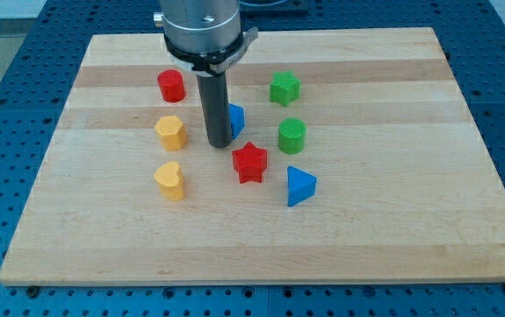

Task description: Slide the blue cube slightly up and left a bit

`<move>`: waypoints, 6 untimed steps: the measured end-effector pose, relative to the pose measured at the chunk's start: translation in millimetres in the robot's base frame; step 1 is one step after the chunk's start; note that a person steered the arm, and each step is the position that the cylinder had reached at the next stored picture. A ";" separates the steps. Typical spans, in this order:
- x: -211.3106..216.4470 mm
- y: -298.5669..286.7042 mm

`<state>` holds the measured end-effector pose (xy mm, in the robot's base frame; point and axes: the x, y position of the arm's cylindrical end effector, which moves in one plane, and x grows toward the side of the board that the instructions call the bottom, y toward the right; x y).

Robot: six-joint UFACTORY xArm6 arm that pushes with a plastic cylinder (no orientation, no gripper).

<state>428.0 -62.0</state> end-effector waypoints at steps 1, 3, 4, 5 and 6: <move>-5.1 -0.6; -2.0 11.8; -2.0 22.6; -2.0 45.3; -2.0 45.8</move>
<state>426.1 -16.2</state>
